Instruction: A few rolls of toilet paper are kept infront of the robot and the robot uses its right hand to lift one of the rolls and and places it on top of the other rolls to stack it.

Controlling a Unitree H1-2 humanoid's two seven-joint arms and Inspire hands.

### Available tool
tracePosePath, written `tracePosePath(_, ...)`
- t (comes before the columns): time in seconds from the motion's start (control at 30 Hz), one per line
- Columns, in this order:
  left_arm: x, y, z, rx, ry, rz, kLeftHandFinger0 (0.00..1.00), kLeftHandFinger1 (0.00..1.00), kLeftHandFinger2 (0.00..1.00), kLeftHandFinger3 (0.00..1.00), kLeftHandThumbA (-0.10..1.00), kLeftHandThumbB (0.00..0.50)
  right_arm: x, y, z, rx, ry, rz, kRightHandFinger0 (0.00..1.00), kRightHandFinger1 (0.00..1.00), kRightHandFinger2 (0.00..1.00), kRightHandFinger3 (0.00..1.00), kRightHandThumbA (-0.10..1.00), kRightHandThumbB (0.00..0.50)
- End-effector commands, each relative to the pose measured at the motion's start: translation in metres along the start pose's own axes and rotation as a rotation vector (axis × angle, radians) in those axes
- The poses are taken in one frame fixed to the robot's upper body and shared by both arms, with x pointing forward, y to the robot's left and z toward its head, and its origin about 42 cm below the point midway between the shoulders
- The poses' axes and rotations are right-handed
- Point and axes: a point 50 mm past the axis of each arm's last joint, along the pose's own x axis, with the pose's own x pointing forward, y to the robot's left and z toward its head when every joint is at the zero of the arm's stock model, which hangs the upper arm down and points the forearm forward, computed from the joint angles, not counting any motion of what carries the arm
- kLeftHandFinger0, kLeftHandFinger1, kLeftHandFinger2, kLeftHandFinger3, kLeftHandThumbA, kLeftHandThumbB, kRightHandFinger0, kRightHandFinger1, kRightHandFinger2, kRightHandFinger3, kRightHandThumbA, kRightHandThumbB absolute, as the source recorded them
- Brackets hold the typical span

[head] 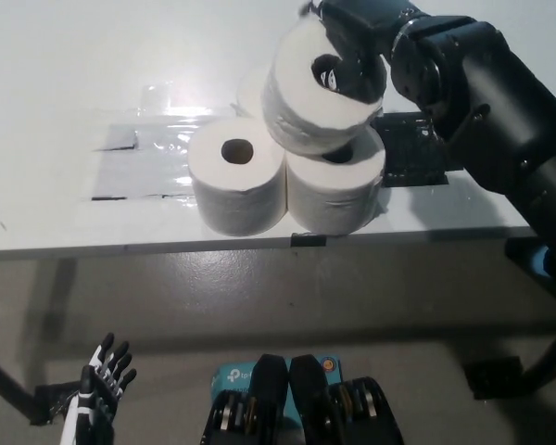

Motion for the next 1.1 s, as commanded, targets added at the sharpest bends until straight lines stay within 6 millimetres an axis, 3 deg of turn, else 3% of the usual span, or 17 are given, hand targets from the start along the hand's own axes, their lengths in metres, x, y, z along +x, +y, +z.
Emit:
tracePosePath(0.0,0.000,0.000,0.009,0.008,-0.051,-0.013,1.00,1.00,1.00,1.00,1.00,0.200,-0.002,-0.049,0.014,-0.056,-0.036,-0.130,0.00,0.00,0.05,0.50,0.37,0.058)
tracePosePath(0.03,0.000,0.000,0.010,0.010,-0.049,-0.012,1.00,1.00,1.00,1.00,1.00,0.199,-0.001,-0.051,0.017,-0.056,-0.037,-0.133,0.00,0.00,0.03,0.47,0.39,0.058)
tracePosePath(0.07,0.000,0.000,0.010,0.013,-0.050,-0.014,1.00,1.00,1.00,1.00,1.00,0.196,-0.001,-0.053,0.018,-0.055,-0.031,-0.135,0.03,0.09,0.13,0.63,0.42,0.072)
tracePosePath(0.1,0.000,0.000,0.010,0.008,-0.050,-0.017,1.00,1.00,1.00,1.00,1.00,0.198,-0.001,-0.055,0.020,-0.050,-0.026,-0.127,0.08,0.12,0.18,0.76,0.49,0.107)
tracePosePath(0.13,0.000,0.000,0.010,0.010,-0.050,-0.017,1.00,1.00,1.00,1.00,1.00,0.199,-0.001,-0.056,0.021,-0.048,-0.025,-0.126,0.01,0.05,0.16,0.80,0.52,0.151)
tracePosePath(0.17,0.000,0.000,0.010,0.017,-0.049,-0.016,1.00,1.00,1.00,1.00,1.00,0.199,0.000,-0.059,0.024,-0.045,-0.029,-0.123,0.00,0.04,0.16,0.81,0.55,0.223)
tracePosePath(0.2,0.001,0.000,0.010,0.020,-0.050,-0.017,1.00,1.00,1.00,1.00,1.00,0.199,0.000,-0.060,0.024,-0.044,-0.029,-0.124,0.00,0.00,0.15,0.83,0.61,0.252)
tracePosePath(0.23,0.001,0.000,0.011,0.024,-0.053,-0.019,1.00,1.00,1.00,1.00,1.00,0.197,0.000,-0.063,0.026,-0.029,-0.046,-0.093,0.04,0.05,0.21,0.71,0.69,0.334)
tracePosePath(0.27,0.001,0.000,0.011,0.022,-0.054,-0.019,1.00,1.00,1.00,1.00,1.00,0.195,0.001,-0.065,0.027,-0.018,-0.061,-0.069,0.05,0.06,0.23,0.66,0.72,0.349)
tracePosePath(0.3,0.001,0.000,0.011,0.020,-0.052,-0.021,1.00,1.00,1.00,1.00,1.00,0.196,0.000,-0.066,0.027,-0.012,-0.068,-0.051,0.20,0.28,0.47,0.80,0.76,0.363)
tracePosePath(0.33,0.001,-0.001,0.012,0.021,-0.049,-0.024,1.00,1.00,1.00,1.00,1.00,0.196,0.000,-0.067,0.027,-0.006,-0.071,-0.009,0.57,0.74,0.89,1.00,0.81,0.390)
tracePosePath(0.37,0.001,-0.001,0.012,0.022,-0.049,-0.024,1.00,1.00,1.00,1.00,1.00,0.195,0.000,-0.067,0.027,-0.003,-0.068,0.005,0.70,0.87,1.00,1.00,0.82,0.399)
tracePosePath(0.4,0.001,0.000,0.012,0.021,-0.049,-0.024,1.00,1.00,1.00,1.00,1.00,0.196,0.002,-0.067,0.028,0.015,-0.064,0.031,0.81,0.98,1.00,1.00,0.82,0.414)
tracePosePath(0.53,0.002,-0.001,0.013,0.026,-0.055,-0.030,1.00,1.00,1.00,1.00,1.00,0.187,0.003,-0.070,0.027,0.071,-0.070,0.055,1.00,1.00,1.00,1.00,0.81,0.441)
tracePosePath(0.77,0.005,-0.001,0.016,0.042,-0.066,-0.035,1.00,1.00,1.00,1.00,1.00,0.181,0.003,-0.079,0.022,0.044,-0.049,0.065,1.00,1.00,1.00,1.00,0.85,0.499)
tracePosePath(1.07,0.005,0.000,0.014,0.047,-0.051,-0.048,1.00,1.00,1.00,1.00,1.00,0.219,0.006,-0.094,0.018,0.032,-0.053,0.001,1.00,1.00,1.00,1.00,0.84,0.470)
